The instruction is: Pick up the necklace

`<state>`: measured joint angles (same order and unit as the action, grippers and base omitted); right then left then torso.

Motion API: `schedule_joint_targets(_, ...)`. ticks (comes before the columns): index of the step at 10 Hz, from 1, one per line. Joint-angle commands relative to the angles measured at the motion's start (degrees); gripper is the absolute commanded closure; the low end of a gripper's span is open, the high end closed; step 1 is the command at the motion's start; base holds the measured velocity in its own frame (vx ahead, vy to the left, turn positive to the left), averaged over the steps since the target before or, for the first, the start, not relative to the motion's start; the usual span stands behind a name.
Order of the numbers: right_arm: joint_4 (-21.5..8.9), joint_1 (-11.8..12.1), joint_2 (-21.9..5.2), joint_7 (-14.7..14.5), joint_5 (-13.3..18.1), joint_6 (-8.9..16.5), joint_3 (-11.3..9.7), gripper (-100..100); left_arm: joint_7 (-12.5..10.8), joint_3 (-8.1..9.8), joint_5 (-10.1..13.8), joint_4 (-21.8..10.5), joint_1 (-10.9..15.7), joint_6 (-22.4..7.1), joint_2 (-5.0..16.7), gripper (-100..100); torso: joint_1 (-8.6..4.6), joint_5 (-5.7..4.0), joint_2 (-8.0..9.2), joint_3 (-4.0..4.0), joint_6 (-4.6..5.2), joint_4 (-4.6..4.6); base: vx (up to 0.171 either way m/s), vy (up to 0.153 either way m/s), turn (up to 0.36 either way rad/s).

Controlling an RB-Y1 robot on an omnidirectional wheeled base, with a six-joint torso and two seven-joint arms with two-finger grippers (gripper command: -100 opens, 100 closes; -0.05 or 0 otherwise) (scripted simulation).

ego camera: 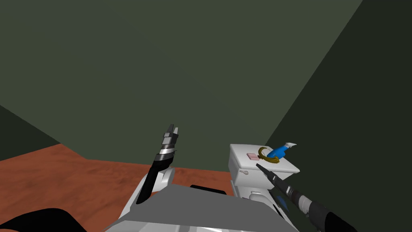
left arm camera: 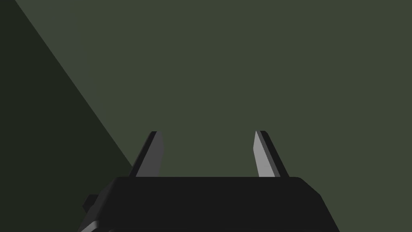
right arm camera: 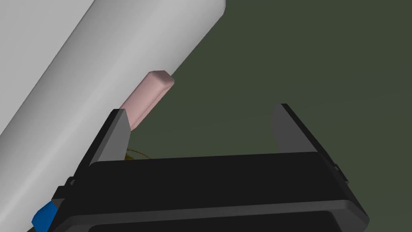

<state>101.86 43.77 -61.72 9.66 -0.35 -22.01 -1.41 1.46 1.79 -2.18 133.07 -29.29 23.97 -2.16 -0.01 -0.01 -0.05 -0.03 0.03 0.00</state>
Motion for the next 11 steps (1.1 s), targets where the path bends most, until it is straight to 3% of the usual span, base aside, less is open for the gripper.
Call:
schedule_joint_targets(1, -2.86, -0.35, -2.86, 0.44, 0.72, -0.02, -0.70, -100, 0.00, 0.00, 0.00, 0.00, 0.00, 0.00, 0.00, 0, 0.00, 0.00, 0.00, 0.00, 0.00, 0.00, 0.004, 0.004, 0.093)
schedule_joint_targets(6, -6.26, 0.13, -9.17, 0.79, 2.12, 0.53, -1.42, -100, 0.00, 0.00, 0.00, 0.00, 0.00, 0.00, 0.00, 0, 0.02, 0.00, -0.03, -0.02, -0.03, -0.01, 0.005, 0.004, 0.083)
schedule_joint_targets(11, -12.44, 0.45, -17.82, 1.52, 5.06, 1.28, -3.01, -100, 0.00, 0.00, 0.00, 0.00, 0.00, 0.00, 0.00, 0, 0.05, 0.01, -0.06, -0.03, -0.02, -0.01, 0.013, 0.010, 0.110)
